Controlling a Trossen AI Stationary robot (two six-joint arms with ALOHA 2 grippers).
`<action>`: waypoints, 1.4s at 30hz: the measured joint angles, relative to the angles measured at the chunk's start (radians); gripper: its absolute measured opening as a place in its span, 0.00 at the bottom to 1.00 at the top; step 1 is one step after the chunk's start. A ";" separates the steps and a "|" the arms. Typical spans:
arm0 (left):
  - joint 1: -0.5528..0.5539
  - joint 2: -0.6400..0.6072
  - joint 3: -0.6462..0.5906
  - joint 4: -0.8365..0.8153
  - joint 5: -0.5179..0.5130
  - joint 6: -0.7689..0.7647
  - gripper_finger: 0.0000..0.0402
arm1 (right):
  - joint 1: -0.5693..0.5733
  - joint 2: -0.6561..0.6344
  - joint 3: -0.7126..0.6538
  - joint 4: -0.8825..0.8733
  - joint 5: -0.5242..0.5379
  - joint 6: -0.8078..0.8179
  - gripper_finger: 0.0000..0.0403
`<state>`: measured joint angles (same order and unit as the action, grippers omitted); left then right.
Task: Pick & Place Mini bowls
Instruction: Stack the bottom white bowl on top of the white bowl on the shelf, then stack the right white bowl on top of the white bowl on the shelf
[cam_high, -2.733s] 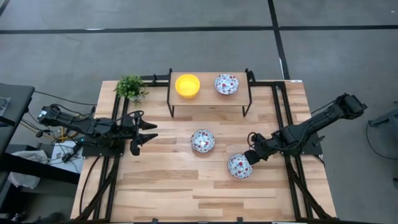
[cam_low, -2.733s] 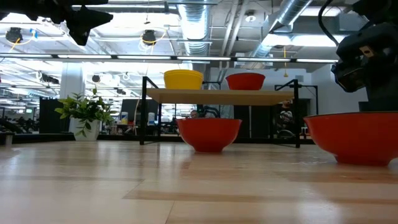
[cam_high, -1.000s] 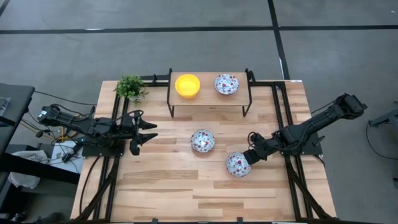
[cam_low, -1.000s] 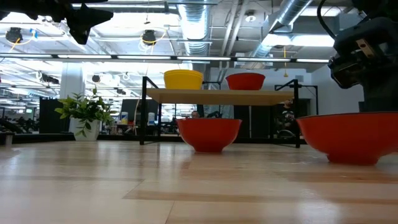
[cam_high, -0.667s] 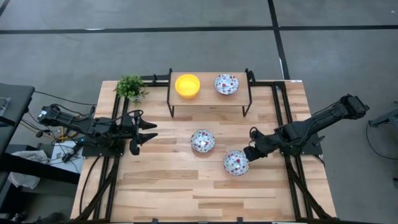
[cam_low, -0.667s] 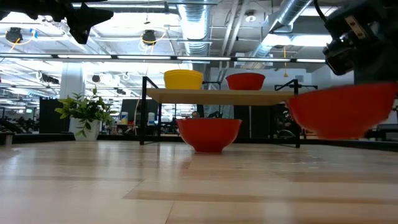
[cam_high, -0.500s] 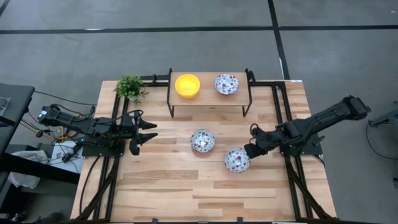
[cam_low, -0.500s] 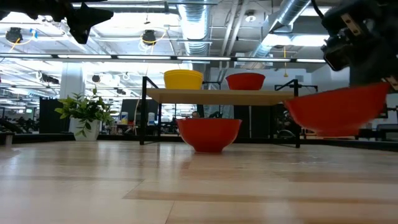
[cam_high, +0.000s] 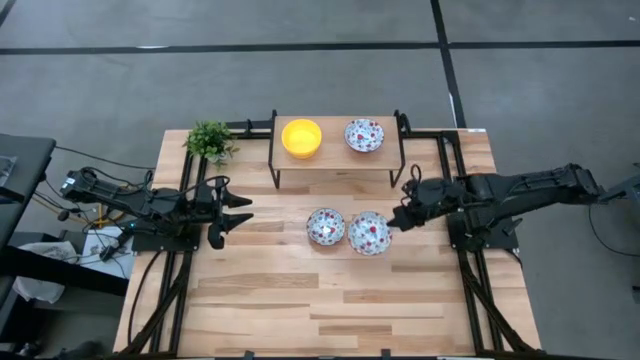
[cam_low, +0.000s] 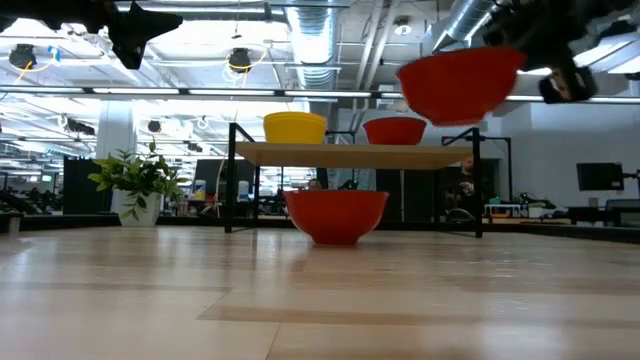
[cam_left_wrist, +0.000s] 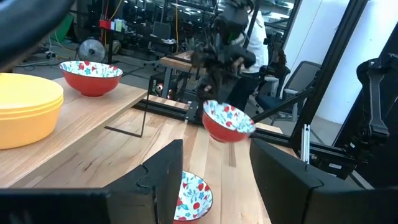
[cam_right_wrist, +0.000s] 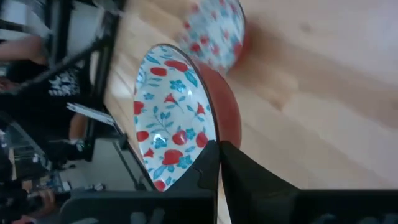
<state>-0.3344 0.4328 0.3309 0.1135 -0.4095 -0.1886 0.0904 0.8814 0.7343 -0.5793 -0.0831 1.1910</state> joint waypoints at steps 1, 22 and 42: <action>0.000 0.000 0.000 0.000 0.000 0.000 0.46 | -0.021 0.001 0.014 0.001 -0.007 -0.021 0.00; 0.000 0.000 0.000 0.012 0.040 0.002 0.46 | -0.422 0.064 0.312 -0.203 -0.250 -0.368 0.00; 0.000 0.002 0.000 0.020 0.037 -0.003 0.46 | -0.360 0.043 0.310 -0.833 -0.119 -0.261 0.00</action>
<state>-0.3344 0.4347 0.3309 0.1337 -0.3729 -0.1917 -0.2692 0.9244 1.0447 -1.4127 -0.2019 0.9296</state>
